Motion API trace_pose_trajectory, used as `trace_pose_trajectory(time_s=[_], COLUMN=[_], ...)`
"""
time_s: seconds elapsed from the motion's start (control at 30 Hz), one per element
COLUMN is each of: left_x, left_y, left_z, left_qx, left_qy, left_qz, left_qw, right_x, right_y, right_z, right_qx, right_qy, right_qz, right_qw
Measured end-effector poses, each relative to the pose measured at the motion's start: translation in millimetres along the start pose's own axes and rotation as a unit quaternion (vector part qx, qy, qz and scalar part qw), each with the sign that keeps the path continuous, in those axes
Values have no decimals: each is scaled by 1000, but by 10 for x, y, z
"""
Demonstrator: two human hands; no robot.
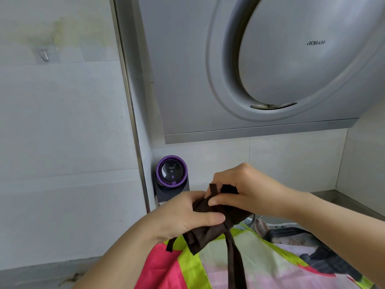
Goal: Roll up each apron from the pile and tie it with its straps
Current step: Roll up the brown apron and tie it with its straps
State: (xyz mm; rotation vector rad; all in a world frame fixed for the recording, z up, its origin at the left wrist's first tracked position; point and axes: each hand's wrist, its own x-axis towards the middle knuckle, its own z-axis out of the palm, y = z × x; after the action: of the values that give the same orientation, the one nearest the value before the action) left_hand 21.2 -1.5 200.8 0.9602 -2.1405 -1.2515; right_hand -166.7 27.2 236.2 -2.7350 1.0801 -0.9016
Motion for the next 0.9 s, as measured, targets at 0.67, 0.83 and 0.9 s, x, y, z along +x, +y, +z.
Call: trace_pose_trajectory(time_s=[0.67, 0.83, 0.9], left_x=[-42, -15, -4], left_y=[31, 14, -4], left_z=[272, 340, 352], left_qx=[69, 137, 178], left_qy=[287, 335, 353], left_qz=[123, 162, 180], left_qw=[947, 918, 901], right_x=[43, 43, 45], right_y=[-30, -19, -14], right_z=[-42, -43, -26], right_qx=[160, 217, 230], right_qy=[101, 113, 126], right_qz=[165, 188, 193], right_qw=[968, 951, 946])
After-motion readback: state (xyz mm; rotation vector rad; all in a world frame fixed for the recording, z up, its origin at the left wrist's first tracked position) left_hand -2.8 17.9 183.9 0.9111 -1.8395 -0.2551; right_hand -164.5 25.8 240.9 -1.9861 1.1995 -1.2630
